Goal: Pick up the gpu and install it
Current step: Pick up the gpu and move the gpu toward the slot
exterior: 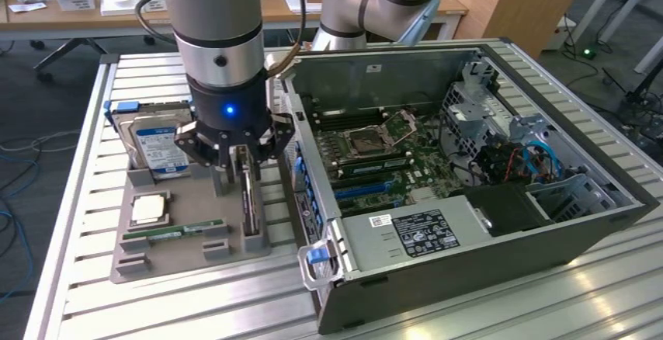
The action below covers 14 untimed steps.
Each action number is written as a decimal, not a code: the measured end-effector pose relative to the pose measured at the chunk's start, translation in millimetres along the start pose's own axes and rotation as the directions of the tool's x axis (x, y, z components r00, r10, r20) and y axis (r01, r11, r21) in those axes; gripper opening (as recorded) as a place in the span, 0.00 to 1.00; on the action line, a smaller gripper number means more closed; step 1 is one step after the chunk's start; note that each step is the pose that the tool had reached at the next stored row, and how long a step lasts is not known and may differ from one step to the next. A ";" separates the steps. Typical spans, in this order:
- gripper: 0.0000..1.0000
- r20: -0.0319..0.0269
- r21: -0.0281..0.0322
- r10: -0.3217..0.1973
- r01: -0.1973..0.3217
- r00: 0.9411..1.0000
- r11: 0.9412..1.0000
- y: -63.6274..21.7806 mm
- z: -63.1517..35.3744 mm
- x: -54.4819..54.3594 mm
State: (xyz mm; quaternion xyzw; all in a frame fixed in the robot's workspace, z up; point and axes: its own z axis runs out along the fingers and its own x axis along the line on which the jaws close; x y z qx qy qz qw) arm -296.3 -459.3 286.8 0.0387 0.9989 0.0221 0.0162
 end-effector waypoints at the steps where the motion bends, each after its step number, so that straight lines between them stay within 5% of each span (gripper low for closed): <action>1: 0.42 0.000 0.000 0.000 0.000 1.000 1.000 0.0 1.0 0.0; 14: 0.42 0.000 0.000 0.000 0.000 1.000 1.000 -0.8 16.1 0.5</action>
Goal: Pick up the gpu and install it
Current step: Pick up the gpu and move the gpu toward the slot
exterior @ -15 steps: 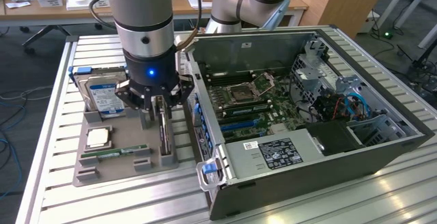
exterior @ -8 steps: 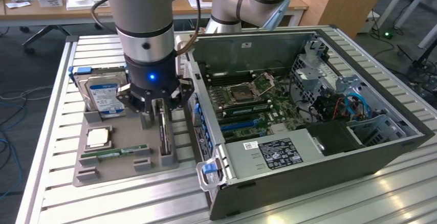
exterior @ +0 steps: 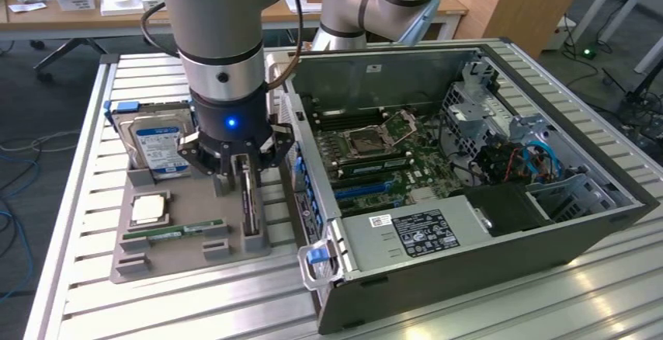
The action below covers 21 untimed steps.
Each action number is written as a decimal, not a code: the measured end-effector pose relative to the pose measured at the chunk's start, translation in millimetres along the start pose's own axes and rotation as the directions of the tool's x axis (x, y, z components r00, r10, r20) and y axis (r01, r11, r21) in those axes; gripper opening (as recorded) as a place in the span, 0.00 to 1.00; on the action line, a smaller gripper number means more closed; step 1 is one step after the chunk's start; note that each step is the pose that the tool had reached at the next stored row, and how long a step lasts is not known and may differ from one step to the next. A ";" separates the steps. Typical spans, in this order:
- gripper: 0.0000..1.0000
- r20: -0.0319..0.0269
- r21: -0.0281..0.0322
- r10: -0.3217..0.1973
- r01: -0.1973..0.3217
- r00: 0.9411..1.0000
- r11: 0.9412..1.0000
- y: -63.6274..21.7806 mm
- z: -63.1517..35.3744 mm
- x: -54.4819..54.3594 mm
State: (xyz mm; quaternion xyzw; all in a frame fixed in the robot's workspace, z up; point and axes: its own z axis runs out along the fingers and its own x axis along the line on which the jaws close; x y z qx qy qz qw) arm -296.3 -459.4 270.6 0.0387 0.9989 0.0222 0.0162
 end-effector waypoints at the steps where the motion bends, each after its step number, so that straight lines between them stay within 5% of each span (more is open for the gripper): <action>1: 0.42 0.000 0.000 0.000 0.000 1.000 1.000 0.0 0.0 0.0; 21: 0.42 0.000 0.000 0.000 0.000 1.000 1.000 -0.6 13.0 0.4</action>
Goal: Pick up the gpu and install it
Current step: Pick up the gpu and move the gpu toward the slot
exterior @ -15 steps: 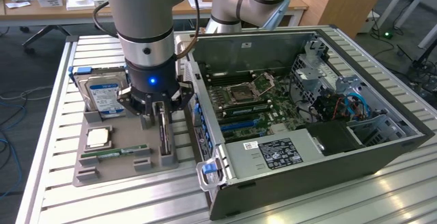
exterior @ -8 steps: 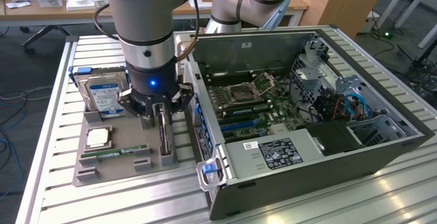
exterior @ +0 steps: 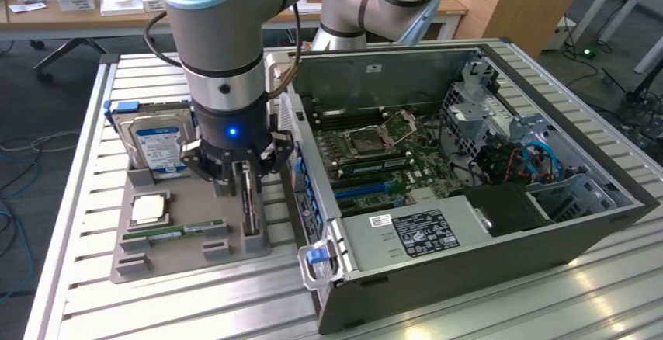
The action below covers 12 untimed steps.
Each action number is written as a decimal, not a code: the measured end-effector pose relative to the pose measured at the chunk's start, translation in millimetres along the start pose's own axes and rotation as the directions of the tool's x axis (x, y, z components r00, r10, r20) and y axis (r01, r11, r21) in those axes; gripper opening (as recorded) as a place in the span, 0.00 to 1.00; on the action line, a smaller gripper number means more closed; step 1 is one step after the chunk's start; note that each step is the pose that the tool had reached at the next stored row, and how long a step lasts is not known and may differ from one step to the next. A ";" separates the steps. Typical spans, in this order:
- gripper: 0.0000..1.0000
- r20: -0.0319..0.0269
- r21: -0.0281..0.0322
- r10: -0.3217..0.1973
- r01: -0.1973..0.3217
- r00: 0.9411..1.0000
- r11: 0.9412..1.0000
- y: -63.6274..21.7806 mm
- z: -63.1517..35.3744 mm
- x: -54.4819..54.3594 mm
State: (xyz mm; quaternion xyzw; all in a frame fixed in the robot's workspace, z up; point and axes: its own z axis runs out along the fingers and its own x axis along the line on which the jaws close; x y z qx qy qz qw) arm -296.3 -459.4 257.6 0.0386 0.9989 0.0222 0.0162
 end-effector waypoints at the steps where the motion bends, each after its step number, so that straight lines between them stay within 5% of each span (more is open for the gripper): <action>1: 0.42 0.000 0.000 0.000 0.000 1.000 1.000 0.0 0.7 0.0; 12: 0.42 0.000 0.000 0.001 -0.001 1.000 1.000 9.4 6.3 1.0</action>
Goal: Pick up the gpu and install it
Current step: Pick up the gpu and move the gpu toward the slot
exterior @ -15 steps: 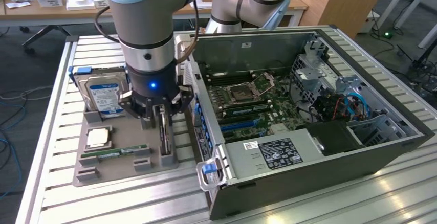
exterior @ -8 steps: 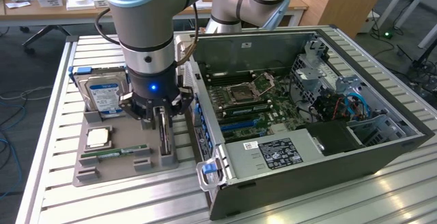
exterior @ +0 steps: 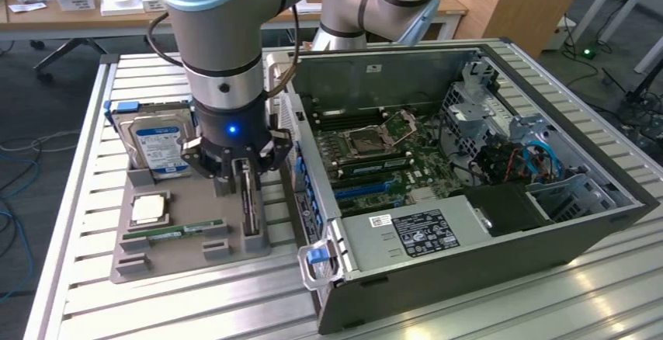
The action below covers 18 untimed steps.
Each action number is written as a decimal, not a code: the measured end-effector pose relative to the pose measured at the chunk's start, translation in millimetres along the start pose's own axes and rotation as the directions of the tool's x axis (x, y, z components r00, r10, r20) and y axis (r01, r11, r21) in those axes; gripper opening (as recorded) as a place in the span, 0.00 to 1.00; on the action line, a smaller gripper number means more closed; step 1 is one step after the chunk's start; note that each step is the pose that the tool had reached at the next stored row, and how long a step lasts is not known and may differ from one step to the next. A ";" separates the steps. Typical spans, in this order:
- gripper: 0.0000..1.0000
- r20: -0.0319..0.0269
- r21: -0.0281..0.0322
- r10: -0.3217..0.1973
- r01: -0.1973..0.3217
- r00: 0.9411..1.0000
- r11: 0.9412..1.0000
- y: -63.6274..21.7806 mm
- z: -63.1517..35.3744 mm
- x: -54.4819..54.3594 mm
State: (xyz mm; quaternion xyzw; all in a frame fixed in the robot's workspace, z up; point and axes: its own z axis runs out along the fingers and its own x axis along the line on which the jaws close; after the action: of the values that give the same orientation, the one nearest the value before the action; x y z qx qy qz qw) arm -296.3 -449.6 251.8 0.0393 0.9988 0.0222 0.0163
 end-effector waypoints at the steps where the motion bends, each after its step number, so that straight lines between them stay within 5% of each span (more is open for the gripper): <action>1: 0.42 0.000 0.000 0.000 0.000 1.000 1.000 0.6 1.5 0.1; 18: 0.42 0.000 0.000 0.003 -0.003 1.000 1.000 5.3 17.9 1.2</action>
State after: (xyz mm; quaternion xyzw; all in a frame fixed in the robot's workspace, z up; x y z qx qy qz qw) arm -296.5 -443.5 234.1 0.0406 0.9988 0.0221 0.0162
